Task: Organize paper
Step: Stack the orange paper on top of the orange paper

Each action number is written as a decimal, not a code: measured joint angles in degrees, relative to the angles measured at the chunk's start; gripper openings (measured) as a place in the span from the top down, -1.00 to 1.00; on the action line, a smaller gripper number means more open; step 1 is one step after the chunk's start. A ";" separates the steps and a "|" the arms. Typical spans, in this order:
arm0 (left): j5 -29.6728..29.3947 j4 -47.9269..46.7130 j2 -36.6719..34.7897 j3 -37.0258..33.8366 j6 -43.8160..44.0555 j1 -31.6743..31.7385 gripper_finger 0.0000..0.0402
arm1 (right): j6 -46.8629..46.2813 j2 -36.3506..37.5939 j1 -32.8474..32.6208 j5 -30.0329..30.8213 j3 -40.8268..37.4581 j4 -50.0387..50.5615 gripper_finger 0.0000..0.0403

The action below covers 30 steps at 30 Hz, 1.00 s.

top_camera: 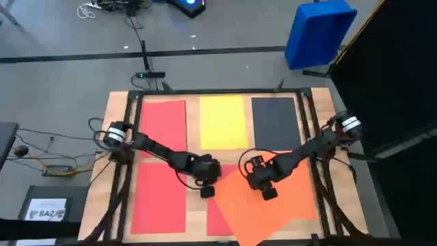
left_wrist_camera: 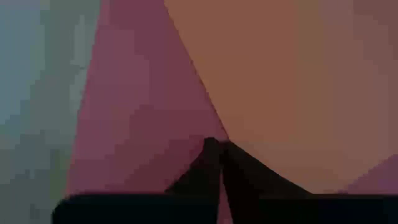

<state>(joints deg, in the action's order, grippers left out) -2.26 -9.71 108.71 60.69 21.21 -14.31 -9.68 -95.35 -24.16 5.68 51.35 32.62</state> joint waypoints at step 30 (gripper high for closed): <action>-0.22 -4.20 0.09 -0.15 0.04 0.26 1.00 | 1.00 2.02 1.04 2.04 0.04 -13.33 0.31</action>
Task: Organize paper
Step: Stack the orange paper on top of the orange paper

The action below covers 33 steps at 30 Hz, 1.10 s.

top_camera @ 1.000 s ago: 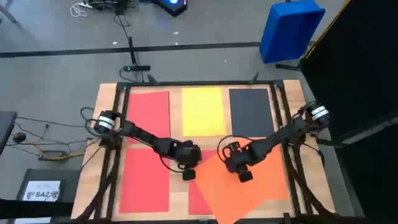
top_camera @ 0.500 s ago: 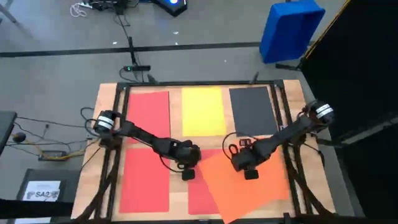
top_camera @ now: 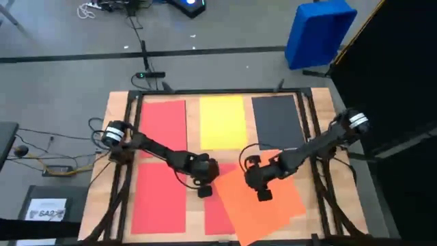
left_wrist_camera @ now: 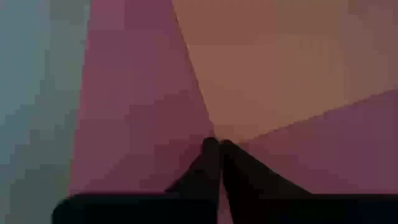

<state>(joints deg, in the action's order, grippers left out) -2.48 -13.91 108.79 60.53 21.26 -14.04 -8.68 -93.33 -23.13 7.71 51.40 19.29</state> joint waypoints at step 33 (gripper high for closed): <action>-1.17 -4.73 -0.53 0.19 0.03 0.09 1.00 | -9.25 1.43 2.89 0.68 -0.13 29.85 0.35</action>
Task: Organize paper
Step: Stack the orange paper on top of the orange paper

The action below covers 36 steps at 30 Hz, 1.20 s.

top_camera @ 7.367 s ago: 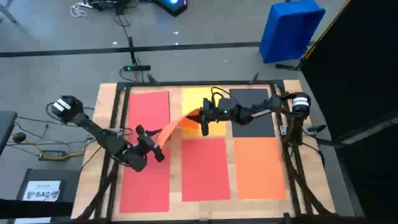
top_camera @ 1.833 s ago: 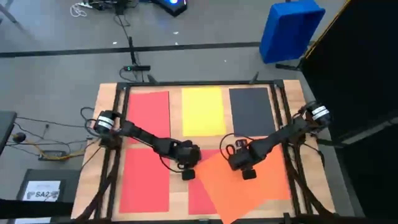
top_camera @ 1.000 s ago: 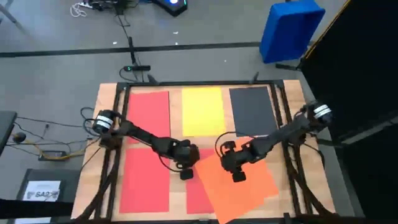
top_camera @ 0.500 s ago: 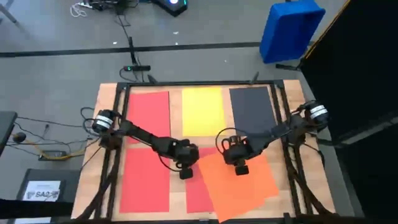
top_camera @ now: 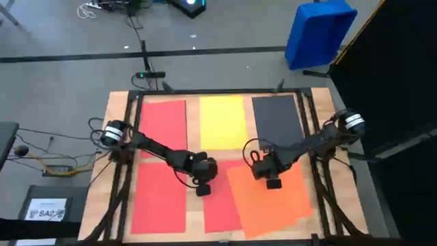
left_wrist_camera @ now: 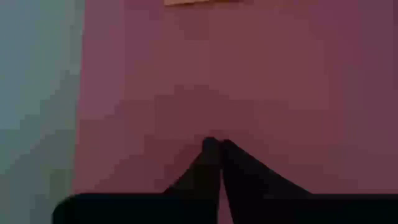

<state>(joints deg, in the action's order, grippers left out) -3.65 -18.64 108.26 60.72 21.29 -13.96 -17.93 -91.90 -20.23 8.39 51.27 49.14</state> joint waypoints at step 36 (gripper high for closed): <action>4.72 -5.75 7.72 21.53 -16.36 -1.80 1.00 | -30.04 25.60 -13.92 -4.79 -16.92 10.97 0.36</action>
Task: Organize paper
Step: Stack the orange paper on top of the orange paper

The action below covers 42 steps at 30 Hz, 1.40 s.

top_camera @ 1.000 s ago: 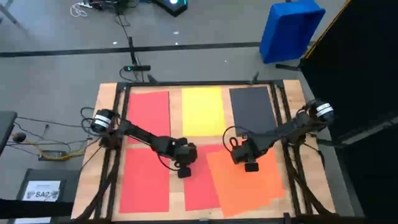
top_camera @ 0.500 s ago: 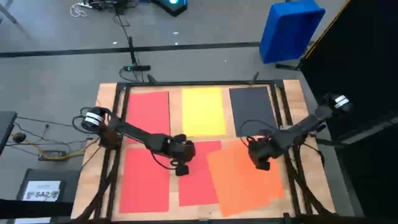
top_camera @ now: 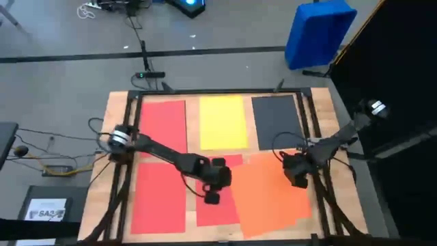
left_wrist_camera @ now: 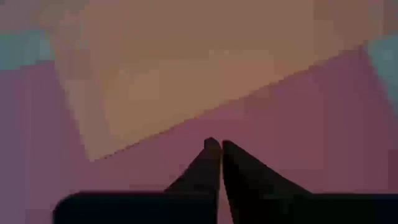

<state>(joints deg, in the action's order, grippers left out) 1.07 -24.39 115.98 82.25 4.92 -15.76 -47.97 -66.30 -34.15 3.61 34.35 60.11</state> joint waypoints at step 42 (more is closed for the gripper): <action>0.79 0.80 7.02 12.11 -4.42 8.33 1.00 | -1.11 -0.23 0.61 -6.92 -6.97 -10.33 1.00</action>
<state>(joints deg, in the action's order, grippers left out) 1.86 -23.59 123.00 94.37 0.51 -7.43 -49.08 -66.53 -33.54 -3.31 27.38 49.78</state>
